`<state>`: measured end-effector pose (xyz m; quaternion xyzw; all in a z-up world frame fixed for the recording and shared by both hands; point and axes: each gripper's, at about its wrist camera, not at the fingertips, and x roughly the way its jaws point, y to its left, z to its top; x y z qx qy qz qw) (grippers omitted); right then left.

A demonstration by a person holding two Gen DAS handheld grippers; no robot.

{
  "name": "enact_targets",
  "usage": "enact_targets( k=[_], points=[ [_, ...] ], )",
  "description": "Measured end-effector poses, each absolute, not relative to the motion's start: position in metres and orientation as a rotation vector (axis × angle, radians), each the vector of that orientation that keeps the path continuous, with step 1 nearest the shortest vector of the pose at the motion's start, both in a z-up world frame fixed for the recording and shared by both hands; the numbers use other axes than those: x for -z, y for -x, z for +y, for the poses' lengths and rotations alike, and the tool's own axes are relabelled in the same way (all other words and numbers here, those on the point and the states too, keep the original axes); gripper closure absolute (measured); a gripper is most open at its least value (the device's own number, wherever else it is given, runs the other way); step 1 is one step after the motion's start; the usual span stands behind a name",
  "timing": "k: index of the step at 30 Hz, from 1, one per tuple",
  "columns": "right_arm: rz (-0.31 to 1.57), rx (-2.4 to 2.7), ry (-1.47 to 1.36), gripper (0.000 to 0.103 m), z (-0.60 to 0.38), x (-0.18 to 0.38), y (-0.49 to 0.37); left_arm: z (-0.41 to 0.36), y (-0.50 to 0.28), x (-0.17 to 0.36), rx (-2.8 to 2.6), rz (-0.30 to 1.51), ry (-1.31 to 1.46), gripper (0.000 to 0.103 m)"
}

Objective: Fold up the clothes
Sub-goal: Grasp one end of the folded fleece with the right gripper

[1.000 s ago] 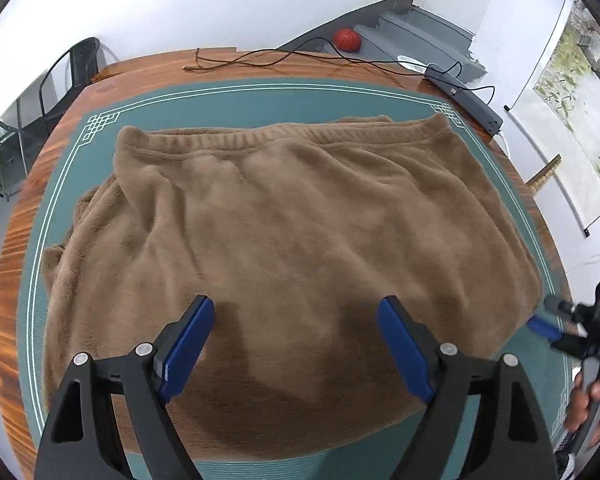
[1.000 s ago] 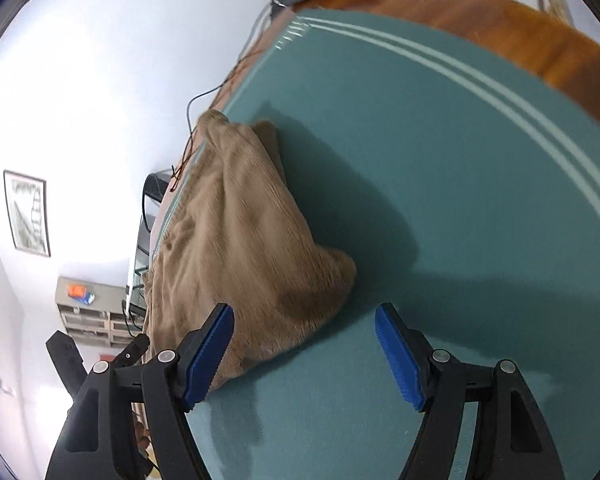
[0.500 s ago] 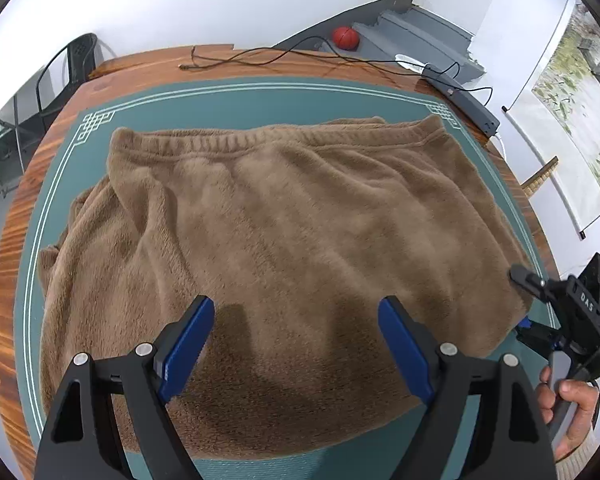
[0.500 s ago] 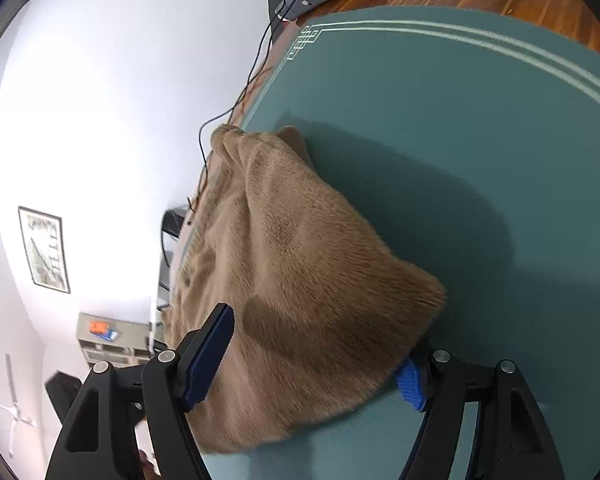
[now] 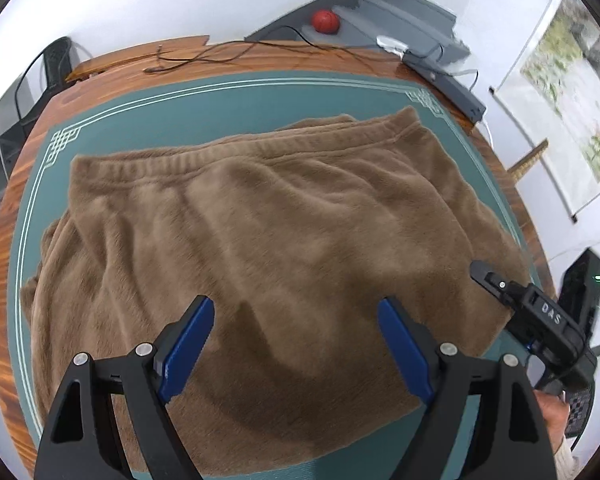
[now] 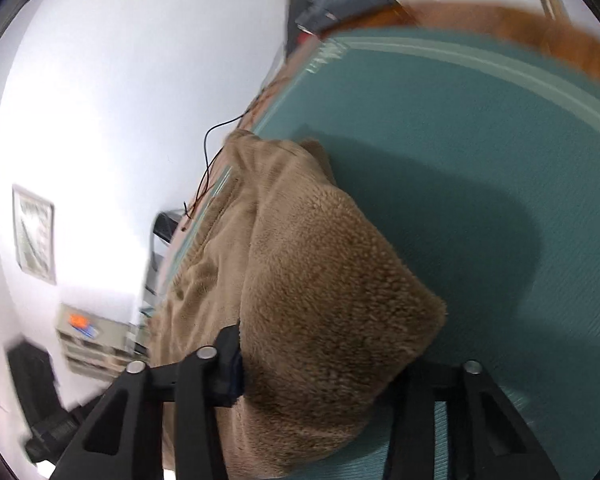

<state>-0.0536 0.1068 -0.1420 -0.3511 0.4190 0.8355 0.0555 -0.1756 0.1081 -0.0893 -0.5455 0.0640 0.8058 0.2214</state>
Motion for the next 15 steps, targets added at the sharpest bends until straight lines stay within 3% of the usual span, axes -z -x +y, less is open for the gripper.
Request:
enact_targets(
  k=[8,15],
  points=[
    [0.366,-2.784,0.896,0.067,0.035,0.077,0.06,0.142,0.192,0.059,-2.07,0.057,1.506,0.015],
    [-0.065,-2.879,0.771,0.067,-0.012,0.059,0.046,0.133,0.199,0.058,-2.07,0.035,1.542,0.013]
  ],
)
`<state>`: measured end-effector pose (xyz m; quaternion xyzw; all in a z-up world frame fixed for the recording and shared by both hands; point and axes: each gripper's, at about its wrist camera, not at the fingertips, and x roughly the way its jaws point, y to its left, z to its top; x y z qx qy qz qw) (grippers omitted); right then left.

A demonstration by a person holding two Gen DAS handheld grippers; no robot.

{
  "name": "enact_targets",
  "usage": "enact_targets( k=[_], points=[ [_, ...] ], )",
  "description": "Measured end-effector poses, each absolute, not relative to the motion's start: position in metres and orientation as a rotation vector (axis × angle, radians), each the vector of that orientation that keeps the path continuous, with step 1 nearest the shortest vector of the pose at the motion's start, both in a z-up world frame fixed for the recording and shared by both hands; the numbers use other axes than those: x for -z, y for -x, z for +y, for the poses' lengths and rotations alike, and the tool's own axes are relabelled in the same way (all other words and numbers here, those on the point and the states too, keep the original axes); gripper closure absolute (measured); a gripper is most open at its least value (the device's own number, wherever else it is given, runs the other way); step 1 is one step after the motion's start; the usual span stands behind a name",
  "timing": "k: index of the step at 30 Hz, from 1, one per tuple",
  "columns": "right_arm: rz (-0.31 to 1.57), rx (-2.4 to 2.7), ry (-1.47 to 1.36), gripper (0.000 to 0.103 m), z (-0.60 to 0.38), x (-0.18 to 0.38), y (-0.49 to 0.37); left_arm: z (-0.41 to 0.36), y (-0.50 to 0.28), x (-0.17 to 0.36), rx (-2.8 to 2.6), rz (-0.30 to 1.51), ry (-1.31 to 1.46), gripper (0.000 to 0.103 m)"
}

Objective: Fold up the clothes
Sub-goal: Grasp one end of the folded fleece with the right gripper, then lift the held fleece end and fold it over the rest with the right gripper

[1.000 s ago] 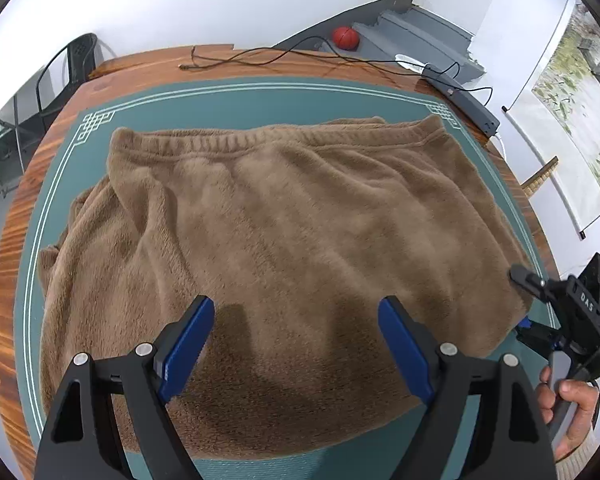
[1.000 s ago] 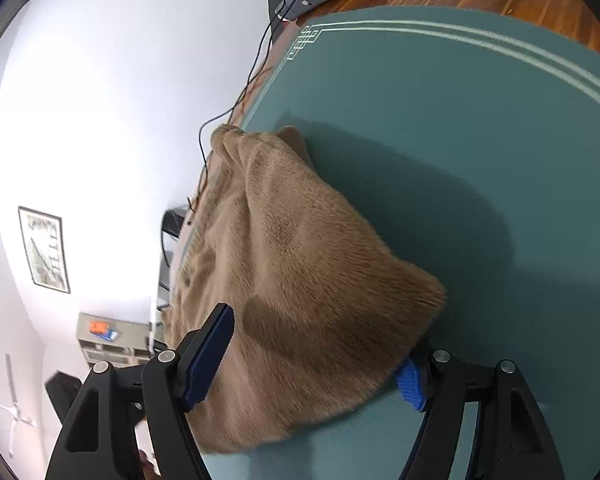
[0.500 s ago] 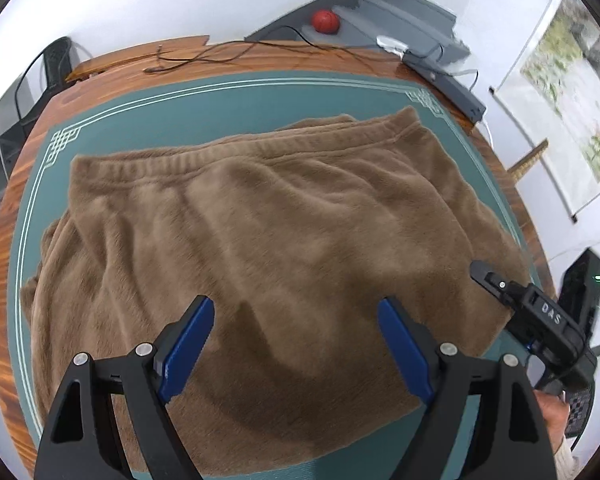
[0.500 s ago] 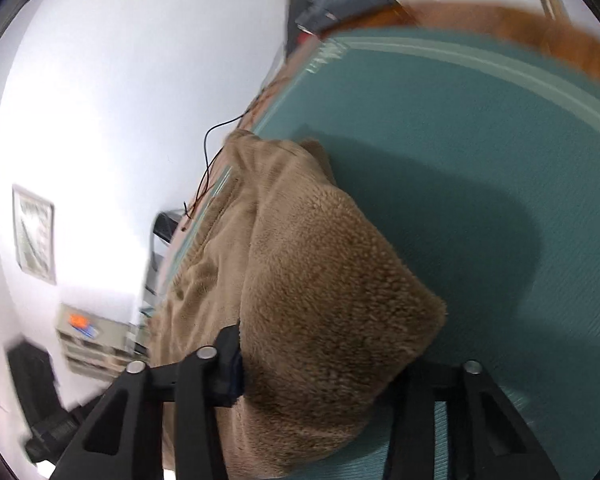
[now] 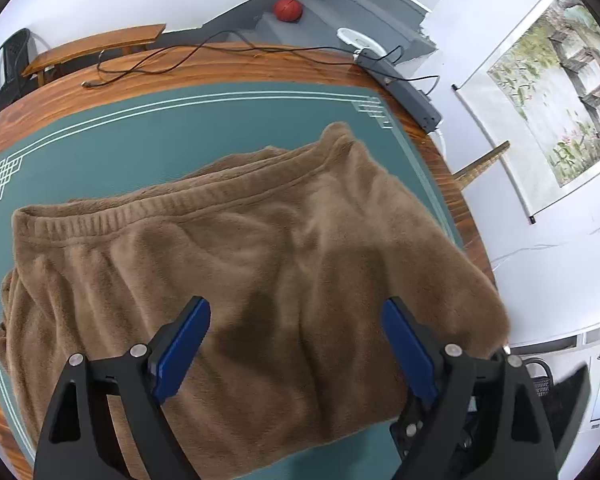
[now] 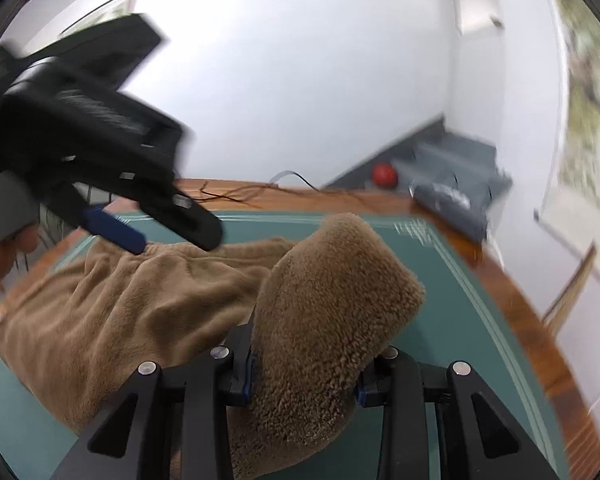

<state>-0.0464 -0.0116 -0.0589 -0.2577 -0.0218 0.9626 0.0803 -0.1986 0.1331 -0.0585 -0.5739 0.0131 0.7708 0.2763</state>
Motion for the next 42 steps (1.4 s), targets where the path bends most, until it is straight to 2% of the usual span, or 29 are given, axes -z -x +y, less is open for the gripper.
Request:
enact_targets(
  k=[5,12,16,21,24,25,26,28,37,38,42],
  points=[
    [-0.246,-2.931,0.724,0.067,-0.041,0.054,0.044,0.106,0.205,0.066,-2.048,-0.1,1.59,0.013],
    [-0.339,-3.009,0.719,0.069,-0.068,0.051,0.041,0.07,0.206,0.065,-2.041,-0.262,1.603,0.013],
    [-0.339,-3.034,0.739,0.071,-0.075,0.049,0.041,0.057,0.202,0.06,-2.041,-0.306,1.576,0.013],
    [-0.25,-3.0,0.764,0.071,-0.064,0.049,0.05,0.037,0.189,0.069,-2.037,-0.393,1.575,0.012],
    [-0.118,-2.939,0.8,0.069,-0.038,0.052,0.066,0.023,0.181,0.083,-2.047,-0.431,1.599,0.012],
    [-0.058,-2.916,0.823,0.061,-0.029,0.053,0.068,0.019,0.18,0.087,-2.051,-0.438,1.61,0.012],
    [0.004,-2.896,0.847,0.044,-0.02,0.055,0.07,0.013,0.178,0.092,-2.056,-0.448,1.622,0.012],
    [0.158,-2.854,0.9,0.028,0.001,0.058,0.071,0.0,0.176,0.101,-2.085,-0.464,1.648,0.012],
    [1.22,-2.446,1.111,0.027,0.121,0.121,0.063,-0.066,0.171,0.127,-2.189,-0.622,1.675,0.012],
    [1.307,-2.412,1.1,0.026,0.125,0.127,0.058,-0.07,0.171,0.127,-2.198,-0.637,1.665,0.012],
    [1.464,-2.412,1.058,0.025,0.13,0.132,0.057,-0.072,0.172,0.129,-2.204,-0.673,1.643,0.012]
  ],
)
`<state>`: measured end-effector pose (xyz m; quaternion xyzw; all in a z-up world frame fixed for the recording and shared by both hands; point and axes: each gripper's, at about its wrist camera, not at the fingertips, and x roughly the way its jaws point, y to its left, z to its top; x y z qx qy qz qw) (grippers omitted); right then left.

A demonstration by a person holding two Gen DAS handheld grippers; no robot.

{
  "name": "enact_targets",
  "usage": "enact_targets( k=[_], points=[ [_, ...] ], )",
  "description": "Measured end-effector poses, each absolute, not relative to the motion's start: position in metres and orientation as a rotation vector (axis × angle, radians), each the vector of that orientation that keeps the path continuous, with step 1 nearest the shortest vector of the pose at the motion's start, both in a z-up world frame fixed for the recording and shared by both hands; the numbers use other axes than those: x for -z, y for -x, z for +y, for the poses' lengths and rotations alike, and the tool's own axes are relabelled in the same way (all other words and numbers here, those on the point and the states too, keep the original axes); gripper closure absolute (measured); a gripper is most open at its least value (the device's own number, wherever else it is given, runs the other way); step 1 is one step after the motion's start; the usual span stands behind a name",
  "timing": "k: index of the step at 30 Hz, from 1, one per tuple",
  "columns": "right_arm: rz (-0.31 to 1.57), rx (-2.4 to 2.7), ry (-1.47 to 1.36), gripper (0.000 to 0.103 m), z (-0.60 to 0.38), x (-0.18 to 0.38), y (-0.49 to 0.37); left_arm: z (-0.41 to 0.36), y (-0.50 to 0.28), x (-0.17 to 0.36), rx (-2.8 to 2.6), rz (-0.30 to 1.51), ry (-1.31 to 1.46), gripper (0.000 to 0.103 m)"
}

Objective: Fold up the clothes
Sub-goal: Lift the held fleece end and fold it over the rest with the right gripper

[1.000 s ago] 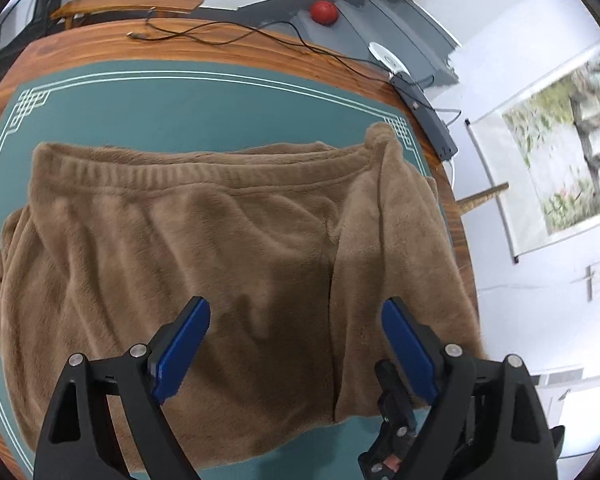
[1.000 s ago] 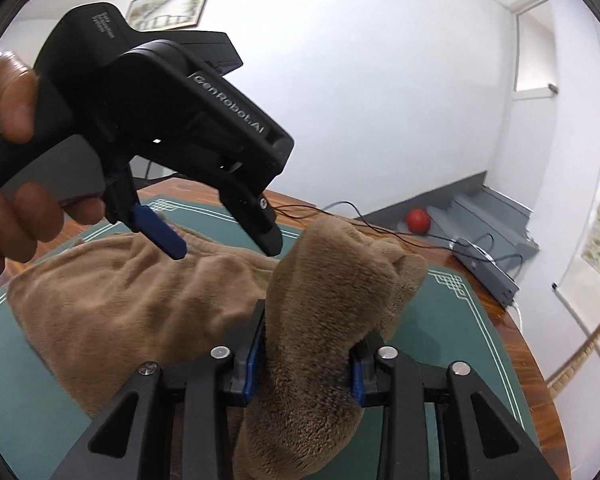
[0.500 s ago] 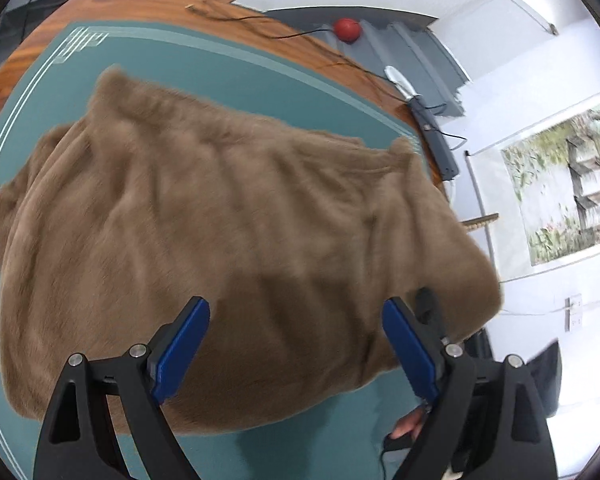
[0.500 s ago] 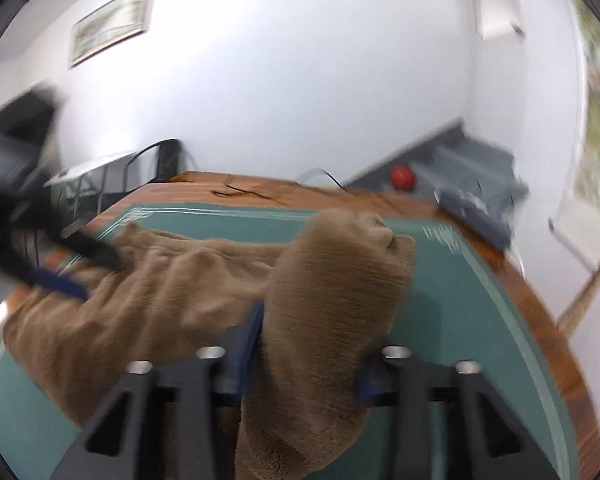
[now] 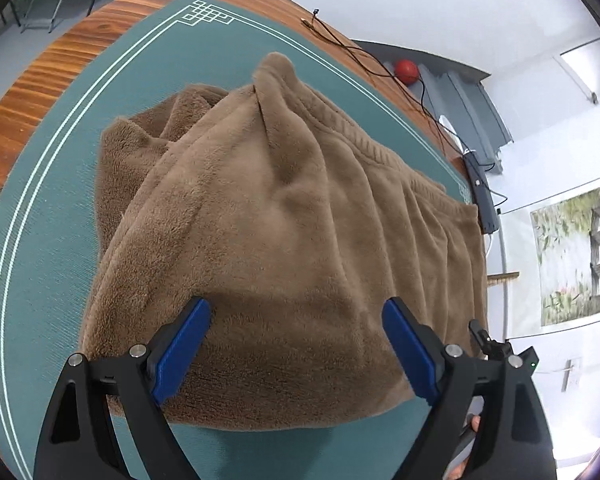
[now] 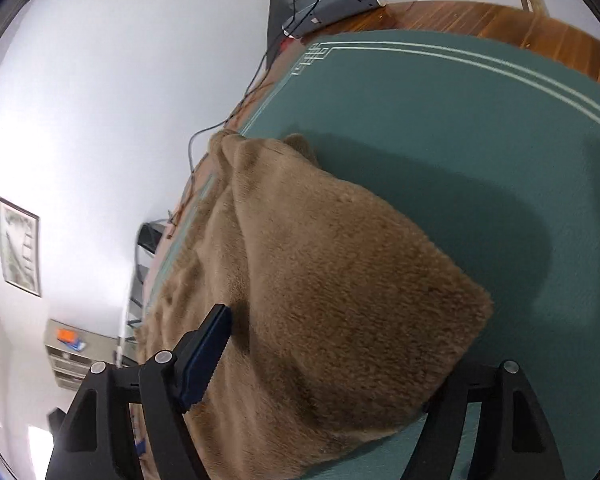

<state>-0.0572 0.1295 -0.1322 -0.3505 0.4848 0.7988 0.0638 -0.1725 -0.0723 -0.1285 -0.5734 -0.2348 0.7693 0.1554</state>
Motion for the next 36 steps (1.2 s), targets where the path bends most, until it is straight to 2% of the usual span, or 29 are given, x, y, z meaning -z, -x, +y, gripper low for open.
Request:
enact_targets(
  k=[2,6,8,11,19,26,36],
  points=[
    [1.566,-2.425,1.042,0.025,0.132,0.138,0.063,-0.071,0.172,0.129,-2.206,-0.673,1.63,0.012],
    [1.589,-2.459,1.063,0.027,0.135,0.138,0.077,-0.074,0.172,0.131,-2.193,-0.688,1.615,0.012],
    [1.58,-2.46,1.1,0.058,0.137,0.137,0.082,-0.083,0.169,0.13,-2.195,-0.707,1.604,0.012],
    [1.536,-2.482,1.113,0.063,0.139,0.125,0.085,-0.093,0.169,0.126,-2.227,-0.725,1.588,0.012],
    [1.136,-2.763,1.016,0.066,0.104,0.039,0.105,-0.128,0.169,0.131,-2.262,-0.8,1.596,0.012],
    [0.777,-2.975,0.931,0.069,0.029,-0.023,0.106,-0.15,0.163,0.135,-2.264,-0.863,1.574,0.012],
    [0.418,-3.208,0.894,0.069,-0.078,-0.044,0.12,-0.199,0.147,0.15,-2.266,-0.945,1.586,0.012]
  ],
)
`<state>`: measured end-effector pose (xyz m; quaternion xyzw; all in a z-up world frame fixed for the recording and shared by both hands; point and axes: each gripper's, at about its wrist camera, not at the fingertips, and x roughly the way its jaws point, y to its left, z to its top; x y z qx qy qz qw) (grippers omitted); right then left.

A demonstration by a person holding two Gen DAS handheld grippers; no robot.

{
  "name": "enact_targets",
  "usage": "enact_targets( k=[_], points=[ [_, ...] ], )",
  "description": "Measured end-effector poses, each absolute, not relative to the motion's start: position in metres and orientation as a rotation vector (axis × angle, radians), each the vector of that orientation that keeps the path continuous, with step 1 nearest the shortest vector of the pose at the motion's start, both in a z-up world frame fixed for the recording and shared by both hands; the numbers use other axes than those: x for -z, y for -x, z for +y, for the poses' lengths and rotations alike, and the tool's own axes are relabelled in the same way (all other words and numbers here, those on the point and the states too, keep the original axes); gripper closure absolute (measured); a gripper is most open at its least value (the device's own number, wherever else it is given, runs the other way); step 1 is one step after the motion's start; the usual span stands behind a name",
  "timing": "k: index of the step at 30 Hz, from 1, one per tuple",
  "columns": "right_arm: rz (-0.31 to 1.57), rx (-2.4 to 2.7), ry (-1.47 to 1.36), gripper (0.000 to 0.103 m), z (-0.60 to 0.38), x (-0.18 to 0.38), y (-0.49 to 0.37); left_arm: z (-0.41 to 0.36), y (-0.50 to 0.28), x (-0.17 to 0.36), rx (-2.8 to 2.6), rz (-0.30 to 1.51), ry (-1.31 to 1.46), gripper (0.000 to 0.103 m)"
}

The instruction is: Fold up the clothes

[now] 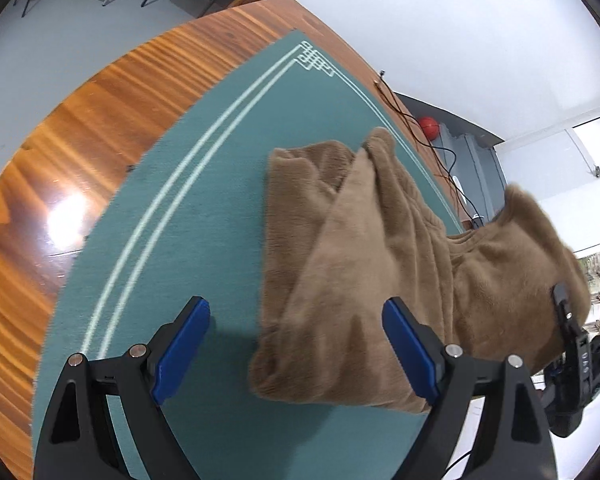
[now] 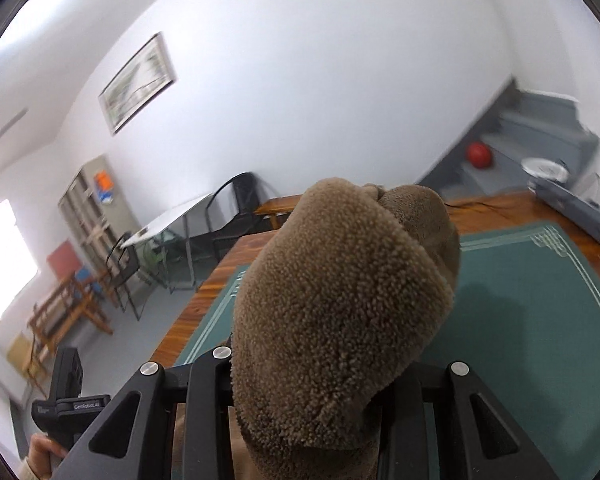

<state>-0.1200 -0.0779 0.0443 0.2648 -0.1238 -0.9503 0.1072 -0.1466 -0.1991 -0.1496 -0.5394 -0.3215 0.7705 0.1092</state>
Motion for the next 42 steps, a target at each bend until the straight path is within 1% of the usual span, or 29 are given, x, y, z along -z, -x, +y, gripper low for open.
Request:
enact_targets(
  k=[3,6,11,16,18,19,20,21,22,23,26,27,29,34,36,39,42],
  points=[
    [-0.278,2.748,-0.784,0.069,-0.111,-0.035,0.124,-0.21,0.141,0.158,-2.195,-0.996,1.594,0.012],
    [-0.151,2.692,-0.799,0.069,-0.149,-0.021,0.124,-0.22,0.135,0.165,-2.184,-1.041,1.594,0.012],
    [0.053,2.589,-0.864,0.069,-0.207,0.015,0.12,-0.241,0.126,0.172,-2.194,-1.105,1.594,0.012],
    [0.176,2.532,-0.923,0.069,-0.236,0.055,0.12,-0.253,0.122,0.176,-2.183,-1.172,1.577,0.012],
    [0.265,2.521,-0.93,0.068,-0.245,0.067,0.119,-0.256,0.122,0.177,-2.16,-1.198,1.563,0.012],
    [0.313,2.517,-0.928,0.066,-0.25,0.072,0.119,-0.256,0.124,0.177,-2.149,-1.206,1.557,0.012],
    [0.364,2.504,-0.916,0.054,-0.256,0.076,0.116,-0.256,0.125,0.177,-2.139,-1.214,1.553,0.012],
    [0.406,2.48,-0.897,0.044,-0.259,0.079,0.111,-0.256,0.128,0.175,-2.126,-1.221,1.545,0.012],
    [0.444,2.453,-0.881,0.024,-0.262,0.081,0.105,-0.256,0.131,0.174,-2.109,-1.231,1.535,0.012],
    [0.491,2.425,-0.868,0.016,-0.266,0.084,0.099,-0.255,0.134,0.173,-2.091,-1.242,1.525,0.012],
    [0.617,2.388,-0.826,0.015,-0.274,0.088,0.081,-0.254,0.141,0.169,-2.051,-1.261,1.501,0.012],
    [0.593,2.374,-0.828,0.015,-0.271,0.086,0.078,-0.253,0.144,0.167,-2.053,-1.256,1.496,0.012],
    [0.488,2.348,-0.845,0.015,-0.262,0.075,0.075,-0.254,0.145,0.162,-2.061,-1.243,1.486,0.012],
    [0.098,2.286,-0.854,0.015,-0.218,0.033,0.073,-0.252,0.149,0.154,-2.061,-1.246,1.473,0.012],
    [-0.006,2.336,-0.846,0.015,-0.2,0.023,0.076,-0.252,0.145,0.148,-2.055,-1.253,1.453,0.012],
    [-0.075,2.548,-0.853,0.015,-0.168,0.017,0.081,-0.249,0.14,0.133,-2.062,-1.235,1.411,0.012],
    [-0.045,2.649,-0.932,0.015,-0.16,0.031,0.096,-0.242,0.138,0.116,-2.045,-1.21,1.36,0.012]
  ],
)
